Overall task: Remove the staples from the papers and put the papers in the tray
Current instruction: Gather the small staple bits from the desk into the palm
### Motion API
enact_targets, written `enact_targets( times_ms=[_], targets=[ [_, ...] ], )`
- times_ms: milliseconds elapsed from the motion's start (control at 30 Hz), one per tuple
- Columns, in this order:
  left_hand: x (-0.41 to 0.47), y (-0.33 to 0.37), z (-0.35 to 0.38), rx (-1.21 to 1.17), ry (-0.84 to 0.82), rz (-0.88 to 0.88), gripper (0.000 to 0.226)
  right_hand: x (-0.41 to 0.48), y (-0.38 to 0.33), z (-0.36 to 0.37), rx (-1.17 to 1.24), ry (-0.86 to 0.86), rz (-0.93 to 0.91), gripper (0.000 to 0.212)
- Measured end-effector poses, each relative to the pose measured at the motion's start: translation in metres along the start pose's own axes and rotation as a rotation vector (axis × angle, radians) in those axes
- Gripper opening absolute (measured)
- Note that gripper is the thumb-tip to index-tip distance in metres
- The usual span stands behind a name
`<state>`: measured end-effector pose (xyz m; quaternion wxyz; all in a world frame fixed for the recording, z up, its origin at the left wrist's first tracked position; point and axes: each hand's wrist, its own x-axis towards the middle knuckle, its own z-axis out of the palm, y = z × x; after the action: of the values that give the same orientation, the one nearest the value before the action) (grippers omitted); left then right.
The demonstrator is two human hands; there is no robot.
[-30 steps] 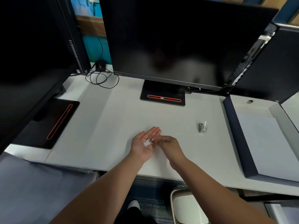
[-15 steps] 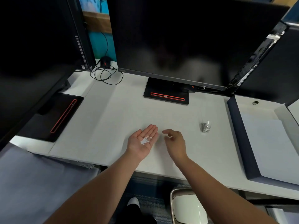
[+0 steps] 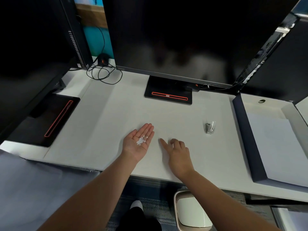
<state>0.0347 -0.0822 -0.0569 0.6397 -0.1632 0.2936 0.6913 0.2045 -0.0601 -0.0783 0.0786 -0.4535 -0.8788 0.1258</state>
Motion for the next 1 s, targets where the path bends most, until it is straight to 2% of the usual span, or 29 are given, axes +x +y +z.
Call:
enact_targets(
  times_ms=[100, 200, 267, 333, 467, 567, 767, 900, 1000],
  targets=[
    [0.0, -0.002, 0.003, -0.003, 0.002, -0.003, 0.044, 0.002, 0.003, 0.002, -0.06, -0.043, -0.048, 0.07],
    [0.0, -0.003, 0.004, -0.005, 0.001, -0.001, 0.044, 0.003, 0.008, 0.004, -0.029, 0.019, -0.074, 0.063],
    [0.0, -0.003, 0.004, -0.005, 0.0, -0.002, 0.044, 0.005, 0.015, 0.011, 0.054, 0.085, -0.07, 0.049],
    [0.0, -0.005, 0.005, -0.003, 0.001, -0.002, 0.044, 0.008, 0.018, 0.014, 0.216, 0.11, -0.027, 0.034],
    [0.0, -0.008, 0.005, 0.001, 0.004, -0.01, 0.045, 0.016, 0.016, 0.001, 0.71, 0.037, 0.263, 0.025],
    [0.001, -0.009, 0.005, 0.006, 0.001, -0.011, 0.045, 0.018, 0.015, -0.004, 0.796, 0.031, 0.315, 0.023],
    [0.001, -0.014, 0.005, 0.005, -0.007, -0.018, 0.045, 0.019, 0.016, 0.002, 0.661, 0.007, 0.244, 0.019],
    [-0.001, -0.015, 0.005, 0.008, -0.005, -0.015, 0.045, 0.014, 0.014, 0.008, 0.339, 0.046, 0.081, 0.021],
    [-0.001, -0.015, 0.005, 0.017, -0.002, -0.012, 0.045, 0.013, 0.014, 0.011, 0.22, 0.09, -0.027, 0.018]
  ],
)
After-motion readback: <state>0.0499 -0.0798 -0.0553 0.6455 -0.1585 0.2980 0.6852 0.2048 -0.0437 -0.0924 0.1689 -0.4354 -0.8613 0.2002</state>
